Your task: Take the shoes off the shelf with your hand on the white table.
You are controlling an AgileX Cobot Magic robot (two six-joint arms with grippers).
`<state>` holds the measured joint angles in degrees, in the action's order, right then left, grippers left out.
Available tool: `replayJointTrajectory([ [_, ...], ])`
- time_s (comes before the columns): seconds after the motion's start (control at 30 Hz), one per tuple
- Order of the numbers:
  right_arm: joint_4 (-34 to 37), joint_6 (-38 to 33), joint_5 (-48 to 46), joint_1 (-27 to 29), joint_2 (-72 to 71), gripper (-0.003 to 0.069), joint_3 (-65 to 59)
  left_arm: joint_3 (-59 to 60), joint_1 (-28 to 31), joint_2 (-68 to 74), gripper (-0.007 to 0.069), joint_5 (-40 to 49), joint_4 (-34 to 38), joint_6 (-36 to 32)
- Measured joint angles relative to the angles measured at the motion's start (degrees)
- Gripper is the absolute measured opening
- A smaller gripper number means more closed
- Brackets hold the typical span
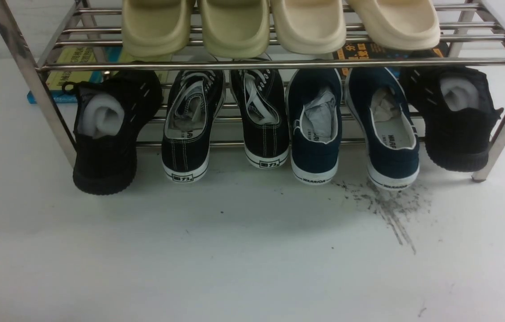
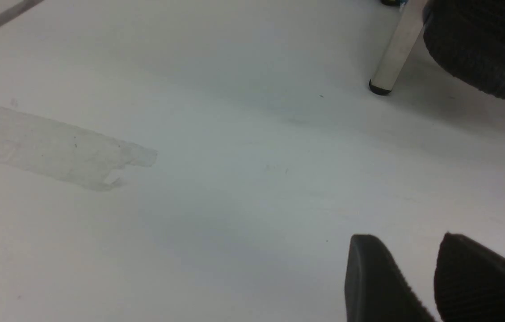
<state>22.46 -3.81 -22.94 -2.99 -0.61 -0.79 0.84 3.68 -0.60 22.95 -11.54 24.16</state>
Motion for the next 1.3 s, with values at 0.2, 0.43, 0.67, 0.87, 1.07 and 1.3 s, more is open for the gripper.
replayJointTrajectory([
  [0.2, 24.1, 9.7, -1.1, 0.0, 0.0, 0.0239, -0.6, 0.0, 0.0, 0.0, 0.0242, 0.0, 0.0, 0.0],
  [0.43, 33.2, 9.7, 1.3, 0.0, 0.0, 0.0239, -0.6, 0.0, 0.0, 0.0, 0.0242, 0.0, 0.0, 0.0],
  [0.67, 32.8, -5.0, 8.3, 0.0, 1.0, 0.0181, 3.9, 0.0, 0.0, 0.0, 0.0242, 0.0, 0.0, 0.0],
  [0.87, 29.9, -19.8, 7.1, 0.0, 15.5, 0.0000, 18.5, 0.0, 0.0, 0.0, 0.0242, 0.0, 0.0, 0.0],
  [1.07, 21.0, -19.0, -15.6, 0.0, 39.1, 0.0001, 35.1, 0.0, 0.0, 0.0, 0.0242, 0.0, 0.0, 0.0],
  [1.3, 10.0, -13.4, -31.6, 0.0, 68.0, 0.0003, 49.8, 0.0, 0.0, 0.0, 0.0242, 0.0, 0.0, 0.0],
])
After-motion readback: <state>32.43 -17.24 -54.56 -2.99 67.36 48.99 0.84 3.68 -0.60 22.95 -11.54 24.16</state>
